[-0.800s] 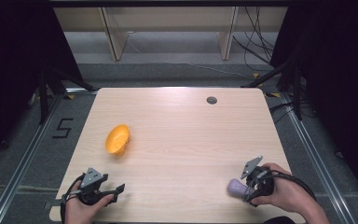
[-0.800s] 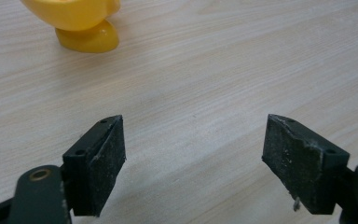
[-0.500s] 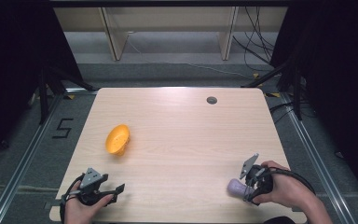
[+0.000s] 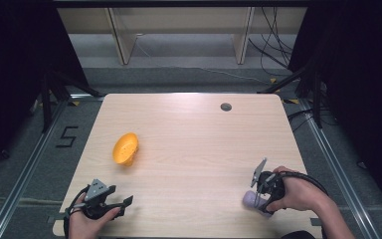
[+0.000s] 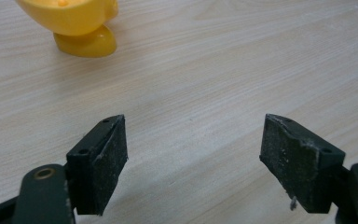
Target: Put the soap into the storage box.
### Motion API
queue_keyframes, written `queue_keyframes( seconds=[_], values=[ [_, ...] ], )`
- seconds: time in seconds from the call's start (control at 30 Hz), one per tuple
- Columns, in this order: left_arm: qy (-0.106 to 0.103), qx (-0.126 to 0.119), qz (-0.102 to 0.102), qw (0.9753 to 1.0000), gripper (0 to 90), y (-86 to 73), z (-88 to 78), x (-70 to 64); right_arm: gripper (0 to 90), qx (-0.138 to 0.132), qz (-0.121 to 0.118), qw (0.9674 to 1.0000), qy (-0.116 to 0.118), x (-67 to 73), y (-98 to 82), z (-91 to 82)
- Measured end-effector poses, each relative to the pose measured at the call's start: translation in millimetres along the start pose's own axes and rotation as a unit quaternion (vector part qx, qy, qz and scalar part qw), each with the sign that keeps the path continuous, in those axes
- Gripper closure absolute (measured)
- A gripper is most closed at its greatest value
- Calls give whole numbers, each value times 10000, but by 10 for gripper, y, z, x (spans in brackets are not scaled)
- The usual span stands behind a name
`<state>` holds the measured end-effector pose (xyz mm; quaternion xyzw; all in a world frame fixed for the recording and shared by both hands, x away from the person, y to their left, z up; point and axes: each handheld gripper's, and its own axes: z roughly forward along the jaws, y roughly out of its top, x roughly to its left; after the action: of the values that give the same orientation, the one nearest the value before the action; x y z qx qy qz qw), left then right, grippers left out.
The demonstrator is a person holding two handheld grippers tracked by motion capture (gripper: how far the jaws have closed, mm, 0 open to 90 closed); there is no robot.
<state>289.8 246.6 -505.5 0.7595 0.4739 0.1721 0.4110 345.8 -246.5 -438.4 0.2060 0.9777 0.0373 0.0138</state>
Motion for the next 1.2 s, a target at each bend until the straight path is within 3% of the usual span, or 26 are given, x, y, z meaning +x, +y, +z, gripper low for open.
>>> queue_keyframes(
  seconds=[0.33,0.37,0.4,0.5,0.53,0.63,0.7,0.77,0.8,0.83,0.97,1.0,1.03,1.07,1.1,1.17,1.2],
  values=[
    [46,28,-87,9999,225,-5,1,-10,351,117,-52,9999,114,-21,48,63],
    [44,18,-94,9999,225,-4,3,-12,350,196,82,9997,103,-4,51,65],
    [56,19,-101,9999,226,-4,3,-15,350,199,-9,9997,164,-28,59,90],
    [50,23,-4,10000,226,-1,-1,-6,350,226,6,9996,184,-32,66,116],
    [19,0,-100,9999,226,-8,7,-9,351,254,18,9995,201,-31,78,146],
    [56,17,-97,9999,226,-8,3,-13,356,164,-139,9995,224,-58,83,194],
    [45,19,-89,9999,226,-7,4,-13,364,214,-119,9994,232,-63,95,215],
    [-23,14,-12,10000,237,-3,3,-4,379,329,56,9992,222,-48,120,234],
    [-27,-11,-35,10000,238,-4,6,-9,384,201,-65,9995,218,-69,116,258],
    [-3,12,-112,9999,239,-8,7,-15,389,223,-33,9995,237,-71,117,261],
    [7,19,-96,10000,239,-9,5,-14,401,214,-69,9994,251,-75,126,288],
    [-4,3,-98,10000,239,-11,9,-14,411,287,14,9992,276,-62,133,295],
    [-4,3,-98,10000,238,-11,9,-14,414,207,-149,9992,294,-86,130,315],
    [-5,0,-77,10000,238,-11,9,-12,414,207,-149,9992,294,-86,130,315],
    [-15,5,-8,10000,238,-7,9,-5,422,306,-40,9991,289,-75,137,311],
    [16,16,-22,10000,239,-8,7,-11,427,254,-86,9993,275,-81,138,333],
    [-21,48,-70,10000,240,-12,9,-13,441,357,70,9990,277,-56,153,333]
  ],
)
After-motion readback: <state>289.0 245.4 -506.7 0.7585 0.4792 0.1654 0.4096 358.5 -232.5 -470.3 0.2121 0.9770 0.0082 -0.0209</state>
